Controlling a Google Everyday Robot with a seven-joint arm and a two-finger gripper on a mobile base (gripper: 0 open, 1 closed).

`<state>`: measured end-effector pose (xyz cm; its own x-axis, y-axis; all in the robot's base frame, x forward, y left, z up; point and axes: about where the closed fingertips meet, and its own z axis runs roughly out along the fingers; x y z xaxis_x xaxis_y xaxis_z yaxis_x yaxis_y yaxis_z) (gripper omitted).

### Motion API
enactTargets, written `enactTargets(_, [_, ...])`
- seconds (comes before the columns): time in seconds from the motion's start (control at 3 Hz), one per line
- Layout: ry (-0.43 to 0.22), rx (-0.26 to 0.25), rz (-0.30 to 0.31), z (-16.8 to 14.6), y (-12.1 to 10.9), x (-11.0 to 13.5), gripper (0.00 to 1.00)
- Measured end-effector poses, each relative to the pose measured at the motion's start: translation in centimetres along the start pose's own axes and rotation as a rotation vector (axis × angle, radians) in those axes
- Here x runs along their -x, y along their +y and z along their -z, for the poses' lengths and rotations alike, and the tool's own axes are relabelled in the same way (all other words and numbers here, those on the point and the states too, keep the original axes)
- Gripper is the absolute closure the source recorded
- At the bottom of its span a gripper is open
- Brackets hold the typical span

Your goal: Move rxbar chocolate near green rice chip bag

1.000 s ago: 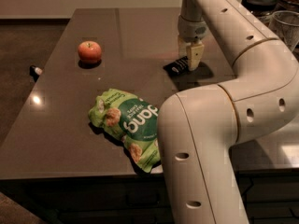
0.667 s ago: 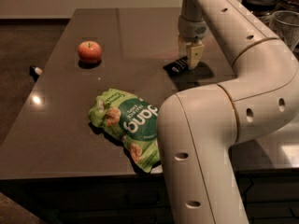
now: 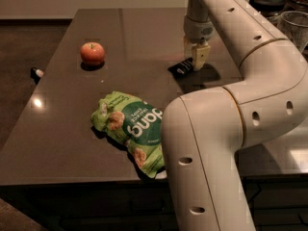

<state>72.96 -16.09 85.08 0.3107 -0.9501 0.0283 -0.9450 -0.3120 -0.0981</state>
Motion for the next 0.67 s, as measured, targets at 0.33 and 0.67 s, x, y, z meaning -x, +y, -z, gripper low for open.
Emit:
enactTargets(0.33, [0.0, 0.0, 0.0, -0.01, 0.0, -0.01, 0.87])
enactTargets(0.67, [-0.051, -0.045, 0.006, -0.01, -0.36, 0.12, 1.0])
